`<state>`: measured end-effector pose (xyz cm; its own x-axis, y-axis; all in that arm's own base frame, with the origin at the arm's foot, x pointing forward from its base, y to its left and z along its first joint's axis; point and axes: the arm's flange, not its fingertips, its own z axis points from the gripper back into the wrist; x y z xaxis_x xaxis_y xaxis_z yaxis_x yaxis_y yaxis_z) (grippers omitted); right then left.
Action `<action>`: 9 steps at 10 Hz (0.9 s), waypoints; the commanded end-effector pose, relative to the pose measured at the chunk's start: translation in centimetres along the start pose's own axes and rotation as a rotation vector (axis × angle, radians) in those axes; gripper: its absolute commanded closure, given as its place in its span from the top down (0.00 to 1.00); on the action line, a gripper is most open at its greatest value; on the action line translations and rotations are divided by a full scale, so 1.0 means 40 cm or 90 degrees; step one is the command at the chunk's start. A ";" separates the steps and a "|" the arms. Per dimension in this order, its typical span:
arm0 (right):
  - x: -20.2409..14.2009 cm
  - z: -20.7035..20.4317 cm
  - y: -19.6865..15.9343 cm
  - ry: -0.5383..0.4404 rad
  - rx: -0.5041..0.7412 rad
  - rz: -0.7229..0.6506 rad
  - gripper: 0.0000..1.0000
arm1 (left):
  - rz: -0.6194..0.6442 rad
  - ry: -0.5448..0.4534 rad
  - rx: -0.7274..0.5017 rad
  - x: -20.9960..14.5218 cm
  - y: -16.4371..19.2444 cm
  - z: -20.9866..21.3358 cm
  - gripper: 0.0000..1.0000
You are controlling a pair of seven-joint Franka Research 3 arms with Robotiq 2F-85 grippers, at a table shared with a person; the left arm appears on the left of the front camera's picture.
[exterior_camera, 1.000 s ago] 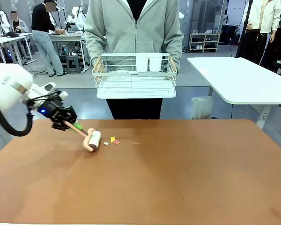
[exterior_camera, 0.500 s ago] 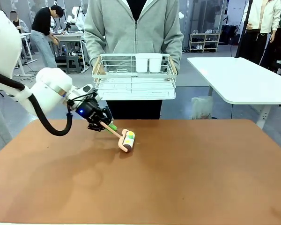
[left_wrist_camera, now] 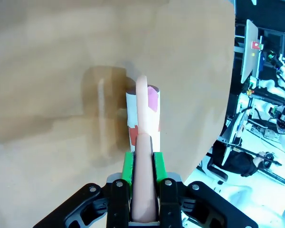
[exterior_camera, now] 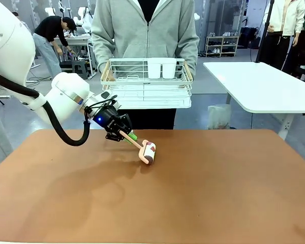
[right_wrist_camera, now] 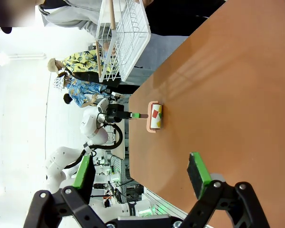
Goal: Clean the table.
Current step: Clean the table with the Lint Roller when the human lifts the Dish drying rack.
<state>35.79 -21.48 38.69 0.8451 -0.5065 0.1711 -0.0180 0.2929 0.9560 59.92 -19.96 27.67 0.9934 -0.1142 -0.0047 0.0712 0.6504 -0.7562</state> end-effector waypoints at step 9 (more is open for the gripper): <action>-0.004 0.003 0.005 -0.002 0.001 0.001 1.00 | -0.036 -0.018 0.088 -0.103 -0.282 0.463 0.21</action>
<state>35.78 -21.49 38.69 0.8448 -0.5069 0.1712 -0.0180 0.2928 0.9560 56.68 -14.86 47.28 0.9935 -0.0924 0.0663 0.1116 0.6802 -0.7245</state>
